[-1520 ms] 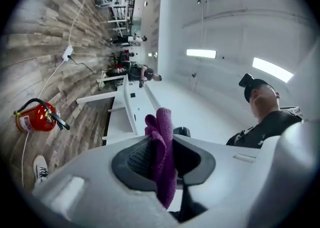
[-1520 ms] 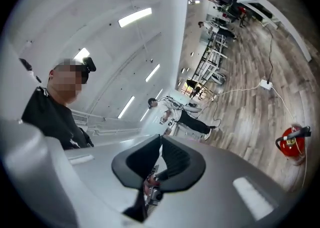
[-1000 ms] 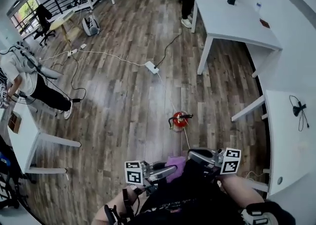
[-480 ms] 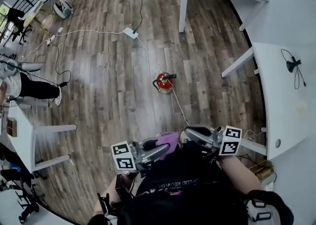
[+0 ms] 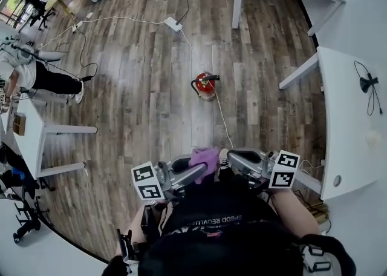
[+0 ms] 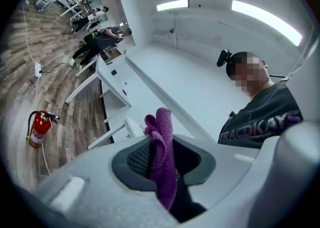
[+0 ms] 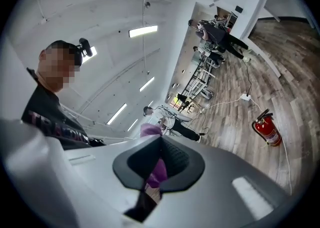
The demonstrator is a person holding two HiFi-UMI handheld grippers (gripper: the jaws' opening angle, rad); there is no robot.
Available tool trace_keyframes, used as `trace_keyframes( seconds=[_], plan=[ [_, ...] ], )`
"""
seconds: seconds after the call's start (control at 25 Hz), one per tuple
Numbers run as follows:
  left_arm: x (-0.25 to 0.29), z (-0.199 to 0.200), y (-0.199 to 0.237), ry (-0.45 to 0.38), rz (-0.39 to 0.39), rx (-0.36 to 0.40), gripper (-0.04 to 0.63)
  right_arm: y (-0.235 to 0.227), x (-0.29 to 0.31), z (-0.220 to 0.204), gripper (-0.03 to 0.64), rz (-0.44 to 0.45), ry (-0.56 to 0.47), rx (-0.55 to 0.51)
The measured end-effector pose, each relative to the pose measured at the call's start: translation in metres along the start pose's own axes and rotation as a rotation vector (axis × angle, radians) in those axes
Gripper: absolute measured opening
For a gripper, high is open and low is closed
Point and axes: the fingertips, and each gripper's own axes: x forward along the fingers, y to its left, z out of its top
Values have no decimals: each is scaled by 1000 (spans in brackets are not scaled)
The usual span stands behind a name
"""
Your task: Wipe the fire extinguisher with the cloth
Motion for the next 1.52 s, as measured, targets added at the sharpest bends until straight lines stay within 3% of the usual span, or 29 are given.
trace_keyframes(
  seconds=[0.28, 0.52, 0.8, 1.0, 1.52],
  plan=[
    [-30, -25, -11, -47, 63, -30, 72, 17, 9, -38, 0, 40, 60, 29],
    [-60, -29, -32, -23, 24, 33, 72, 44, 23, -56, 0, 10, 38, -7],
    [-116, -33, -53, -19, -50, 34, 72, 83, 51, -95, 2, -46, -20, -14],
    [-145, -45, -65, 40, -64, 72, 72, 105, 61, -119, 2, -78, -54, -42],
    [-177, -58, -73, 10, -108, 29, 72, 129, 73, -157, 3, -111, -63, -82]
  ],
)
